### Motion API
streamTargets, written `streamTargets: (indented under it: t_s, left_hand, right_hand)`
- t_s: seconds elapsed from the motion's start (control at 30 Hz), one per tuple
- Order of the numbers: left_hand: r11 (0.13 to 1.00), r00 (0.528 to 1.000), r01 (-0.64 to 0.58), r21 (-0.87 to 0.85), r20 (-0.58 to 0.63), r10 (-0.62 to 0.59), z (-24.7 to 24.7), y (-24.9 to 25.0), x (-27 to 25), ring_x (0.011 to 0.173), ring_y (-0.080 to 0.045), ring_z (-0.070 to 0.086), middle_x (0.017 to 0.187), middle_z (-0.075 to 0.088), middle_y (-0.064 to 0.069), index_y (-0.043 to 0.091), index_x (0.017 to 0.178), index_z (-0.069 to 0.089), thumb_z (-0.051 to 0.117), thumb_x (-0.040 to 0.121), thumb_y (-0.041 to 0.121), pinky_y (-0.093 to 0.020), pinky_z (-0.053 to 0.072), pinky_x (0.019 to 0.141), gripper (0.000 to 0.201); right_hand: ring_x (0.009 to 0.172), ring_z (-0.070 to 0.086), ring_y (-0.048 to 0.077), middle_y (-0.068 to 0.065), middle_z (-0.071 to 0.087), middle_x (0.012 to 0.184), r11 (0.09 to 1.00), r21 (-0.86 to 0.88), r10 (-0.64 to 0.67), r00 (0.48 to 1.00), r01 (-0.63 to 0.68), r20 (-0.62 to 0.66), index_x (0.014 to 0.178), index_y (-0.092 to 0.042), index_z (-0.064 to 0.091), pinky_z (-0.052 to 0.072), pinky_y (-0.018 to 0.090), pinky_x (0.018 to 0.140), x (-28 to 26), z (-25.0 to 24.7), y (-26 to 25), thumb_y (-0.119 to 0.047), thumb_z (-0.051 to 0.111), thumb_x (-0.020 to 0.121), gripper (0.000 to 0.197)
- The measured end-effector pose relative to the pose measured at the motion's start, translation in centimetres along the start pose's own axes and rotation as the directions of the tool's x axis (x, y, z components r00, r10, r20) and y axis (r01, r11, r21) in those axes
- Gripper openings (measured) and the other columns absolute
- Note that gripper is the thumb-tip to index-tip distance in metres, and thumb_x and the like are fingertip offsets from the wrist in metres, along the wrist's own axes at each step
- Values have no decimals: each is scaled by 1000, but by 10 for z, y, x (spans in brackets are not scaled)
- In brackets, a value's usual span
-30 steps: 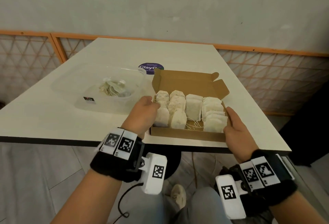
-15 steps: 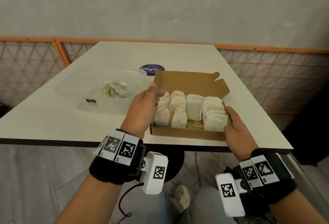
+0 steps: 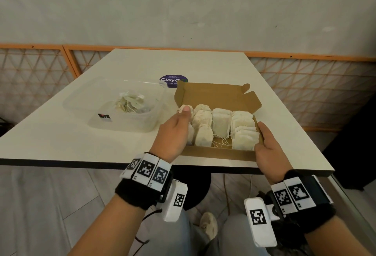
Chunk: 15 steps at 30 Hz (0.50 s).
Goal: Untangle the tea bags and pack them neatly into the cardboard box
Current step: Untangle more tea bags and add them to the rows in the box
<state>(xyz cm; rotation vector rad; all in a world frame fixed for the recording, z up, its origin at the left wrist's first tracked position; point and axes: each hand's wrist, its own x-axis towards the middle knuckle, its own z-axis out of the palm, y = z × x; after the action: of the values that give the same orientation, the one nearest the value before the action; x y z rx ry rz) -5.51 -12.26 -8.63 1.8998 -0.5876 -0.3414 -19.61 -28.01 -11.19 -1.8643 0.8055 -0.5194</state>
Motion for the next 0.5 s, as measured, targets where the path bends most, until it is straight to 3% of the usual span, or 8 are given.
streamTargets:
  t_s: [0.1,0.17,0.23,0.27,0.37,0.43,0.5]
  left_hand:
    - [997,997,-70,30,12,70,-1,0,-7,96,-5,56,105,65,4,20,98,72,25,101,46,-12,36,80,54]
    - [995,992,-78,-70,-108,70,-4,-1,-7,97,1,54,105,59,7,17,97,71,33,102,37,-5,33,74,43]
    - [985,976,-61,-163,-215,25,-8,-3,-3,108,-6,49,109,54,8,16,103,66,33,102,31,-13,31,84,36]
    - [979,977,-16,-203,-213,-29,-9,-3,0,112,-10,46,111,54,7,17,108,62,31,103,32,-18,28,89,35]
    - [904,963,224,-364,-62,-263,-9,-1,11,119,-17,45,126,49,-1,15,134,49,24,102,46,-29,31,100,51]
    - [785,933,341,-517,86,-349,-12,0,20,105,-18,51,119,49,-5,16,139,44,24,98,57,-34,40,95,61]
    - [726,921,386,-569,199,-334,-17,1,29,104,-22,56,125,54,-11,20,141,42,22,95,64,-37,48,83,67]
  right_hand:
    - [129,30,8,2,31,150,1000,2,-1,1000,1,-9,148,-13,20,18,3,88,0,0,0,4,32,94,58]
    - [131,30,9,1,30,150,1000,9,-2,1000,2,-7,148,-13,20,18,5,90,-1,0,0,5,32,93,58]
    - [127,30,6,1,31,150,1000,9,-8,1000,8,-2,147,-14,20,19,5,91,-1,0,-1,5,31,93,58]
    - [122,30,3,1,31,149,1000,9,-12,1000,12,-1,147,-14,20,19,4,90,-1,0,0,5,32,93,58]
    - [121,30,3,0,32,147,1000,11,-18,1000,18,2,147,-13,20,20,5,90,0,0,1,5,32,93,58]
    - [125,31,5,-3,32,145,1000,6,-24,1000,24,11,147,-13,20,20,7,93,-1,0,1,4,32,94,57]
    - [117,31,2,-9,35,133,999,16,-30,999,29,16,146,-14,21,21,5,89,-1,0,-1,6,31,94,57]
